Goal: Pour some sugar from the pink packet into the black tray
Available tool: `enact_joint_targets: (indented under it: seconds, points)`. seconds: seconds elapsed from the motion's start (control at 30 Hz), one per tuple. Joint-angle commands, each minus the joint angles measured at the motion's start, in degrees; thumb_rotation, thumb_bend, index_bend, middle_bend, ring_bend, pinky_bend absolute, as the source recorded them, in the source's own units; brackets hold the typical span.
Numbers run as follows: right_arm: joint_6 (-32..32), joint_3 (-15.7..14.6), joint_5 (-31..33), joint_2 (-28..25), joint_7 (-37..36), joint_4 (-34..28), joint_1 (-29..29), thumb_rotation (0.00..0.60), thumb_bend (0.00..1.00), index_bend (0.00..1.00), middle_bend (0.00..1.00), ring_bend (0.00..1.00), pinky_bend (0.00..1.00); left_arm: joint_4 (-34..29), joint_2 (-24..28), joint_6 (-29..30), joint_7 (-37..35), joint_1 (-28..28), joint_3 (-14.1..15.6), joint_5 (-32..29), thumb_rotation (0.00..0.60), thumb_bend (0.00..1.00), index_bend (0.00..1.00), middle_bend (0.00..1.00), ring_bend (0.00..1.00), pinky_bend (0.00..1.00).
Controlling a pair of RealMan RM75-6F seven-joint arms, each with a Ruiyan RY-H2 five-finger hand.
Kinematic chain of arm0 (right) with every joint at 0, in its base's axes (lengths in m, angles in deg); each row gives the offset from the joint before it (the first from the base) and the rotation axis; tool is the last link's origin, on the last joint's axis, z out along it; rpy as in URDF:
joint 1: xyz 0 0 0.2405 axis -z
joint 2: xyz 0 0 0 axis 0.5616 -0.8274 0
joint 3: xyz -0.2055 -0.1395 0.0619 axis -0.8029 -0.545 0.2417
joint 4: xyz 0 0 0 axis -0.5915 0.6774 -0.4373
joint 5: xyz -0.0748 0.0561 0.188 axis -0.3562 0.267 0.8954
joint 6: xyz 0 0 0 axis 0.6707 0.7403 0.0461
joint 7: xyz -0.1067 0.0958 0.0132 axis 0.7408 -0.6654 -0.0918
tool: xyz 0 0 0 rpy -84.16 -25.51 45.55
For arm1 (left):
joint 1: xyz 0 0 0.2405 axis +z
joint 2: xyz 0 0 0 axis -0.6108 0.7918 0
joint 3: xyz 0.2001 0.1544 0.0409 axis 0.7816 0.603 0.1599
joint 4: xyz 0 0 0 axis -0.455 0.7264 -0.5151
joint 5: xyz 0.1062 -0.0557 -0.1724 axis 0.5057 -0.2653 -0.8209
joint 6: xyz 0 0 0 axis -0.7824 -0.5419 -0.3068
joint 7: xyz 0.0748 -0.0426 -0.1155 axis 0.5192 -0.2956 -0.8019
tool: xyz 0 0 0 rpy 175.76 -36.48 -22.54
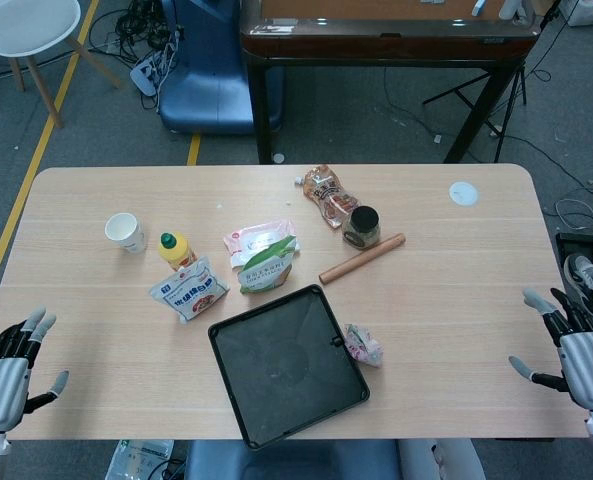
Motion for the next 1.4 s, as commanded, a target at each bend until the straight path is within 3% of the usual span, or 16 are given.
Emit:
enact_joint_targets:
  seconds: [0.03,0.23,0.37,0.6,1.03,1.4]
  points:
    - [-0.9,-0.2,-0.1,-0.4,-0.5,-0.6,-0.2,0.600,0.18,0.10,0.24,0.08,0.14,0.0,0.0,-0.2,0.1,-0.1,0.1,0.0,0.600,0.28,0.11,0.06,0.08,0.06]
    - [-3.6,0.1,0.6,-0.9,-0.7,-1.3,-1.2,0.600,0.17,0.10,0.24,0.08,0.14,-0.1,0.1,-0.5,0.3,-0.1,0.0,-0.5,0.600,0.28,0.11,0.06,0.08,0.06]
    - [-7.5,0.7,1.2,-0.7,3.1,-1.9,-3.4,0.600,0.13,0.11,0.24,0.08,0.14,-0.4,0.2,-1.1,1.0,-0.2,0.0,-0.9,0.600,0.28,0.11,0.06,0.08,0.06]
    - [-17.0,1.7,0.6,1.8,7.1,-2.3,-10.0,0.600,0.05,0.20,0.25,0.08,0.14,-1.1,0.2,-1.3,1.9,-0.2,0.1,-1.0,0.600,0.28,0.11,0.06,0.08,0.06]
    - [-31.3,1.6,0.6,10.8,8.9,2.0,-20.0,0.600,0.00,0.21,0.26,0.08,0.14,-2.5,1.0,-1.1,3.4,0.2,0.3,-1.4,0.600,0.28,0.11,0.06,0.08,0.06]
    - [-33.9,0.9,-0.4,18.2,6.1,8.4,-23.8,0.600,0.00,0.21,0.27,0.08,0.14,-2.7,0.8,-1.7,4.3,0.0,0.2,-2.0,0.600,0.28,0.11,0.06,0.08,0.06]
